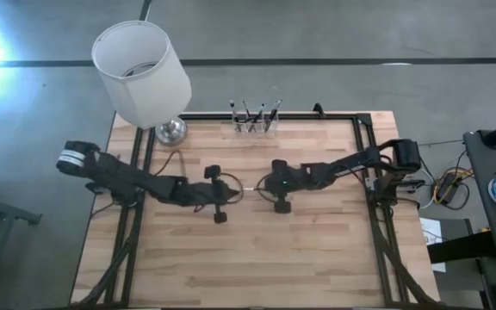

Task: Put items in baskets/containers
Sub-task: Put the eyeshadow brush into the transparent organizer

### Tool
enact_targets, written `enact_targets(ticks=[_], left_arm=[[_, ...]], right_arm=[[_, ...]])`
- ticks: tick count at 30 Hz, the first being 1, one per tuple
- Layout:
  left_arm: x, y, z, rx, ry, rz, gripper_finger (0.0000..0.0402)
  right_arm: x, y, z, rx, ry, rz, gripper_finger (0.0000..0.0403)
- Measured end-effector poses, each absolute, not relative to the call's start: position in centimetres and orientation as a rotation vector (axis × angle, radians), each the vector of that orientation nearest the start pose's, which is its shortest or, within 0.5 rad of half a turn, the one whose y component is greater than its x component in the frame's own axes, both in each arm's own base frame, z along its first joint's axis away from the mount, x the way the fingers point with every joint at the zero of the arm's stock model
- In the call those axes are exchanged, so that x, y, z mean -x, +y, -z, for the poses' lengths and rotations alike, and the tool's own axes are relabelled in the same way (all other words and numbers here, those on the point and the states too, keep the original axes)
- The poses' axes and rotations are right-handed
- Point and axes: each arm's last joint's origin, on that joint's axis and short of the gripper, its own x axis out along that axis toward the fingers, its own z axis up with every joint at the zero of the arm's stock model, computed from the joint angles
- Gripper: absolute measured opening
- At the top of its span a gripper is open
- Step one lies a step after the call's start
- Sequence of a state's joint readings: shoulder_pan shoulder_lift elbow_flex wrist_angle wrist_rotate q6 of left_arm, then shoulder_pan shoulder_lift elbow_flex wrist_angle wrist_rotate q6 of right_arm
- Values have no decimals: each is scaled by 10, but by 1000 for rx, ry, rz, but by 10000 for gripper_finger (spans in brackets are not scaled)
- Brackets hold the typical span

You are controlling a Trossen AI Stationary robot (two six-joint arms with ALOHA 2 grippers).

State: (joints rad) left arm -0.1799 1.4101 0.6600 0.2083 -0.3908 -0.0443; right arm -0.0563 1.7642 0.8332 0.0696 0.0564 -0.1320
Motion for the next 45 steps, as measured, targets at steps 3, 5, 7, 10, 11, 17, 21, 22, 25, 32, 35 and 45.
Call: enact_targets(ticks=[3, 5, 7, 10, 11, 17, 21, 22, 25, 32, 35, 45], left_arm=[[-264, -40, -198, -23, 313, -198, 0], [-253, -38, -197, 45, 177, -178, 0], [-242, -35, -193, 93, 64, -173, 0], [-228, -31, -191, 151, -66, -172, 0], [-225, -30, -191, 160, -95, -171, 0], [-222, -30, -195, 166, -140, -140, 0], [-229, -31, -200, 158, -125, -135, 0], [-231, -32, -201, 153, -115, -136, 0], [-237, -32, -203, 157, -72, -183, 0], [-251, -33, -216, 183, -33, -265, 51], [-252, -35, -224, 183, -89, -194, 79], [-253, -39, -235, 170, -211, -37, 116]], right_arm=[[-315, -20, -128, 103, 733, 69, 15], [-307, -19, -130, 84, 612, 82, 15], [-302, -18, -135, 56, 460, 94, 15], [-296, -14, -146, 2, 229, 96, 15], [-294, -12, -149, -11, 173, 90, 15], [-297, 1, -162, -24, 44, 46, 15], [-304, 7, -168, -1, 44, 24, 15], [-305, 8, -168, 5, 51, 24, 15], [-308, 8, -169, 11, 71, 45, 15], [-308, 10, -171, 8, 53, 40, 15], [-308, 12, -174, 3, 22, 35, 15], [-310, 25, -188, -29, -101, -8, 15]])
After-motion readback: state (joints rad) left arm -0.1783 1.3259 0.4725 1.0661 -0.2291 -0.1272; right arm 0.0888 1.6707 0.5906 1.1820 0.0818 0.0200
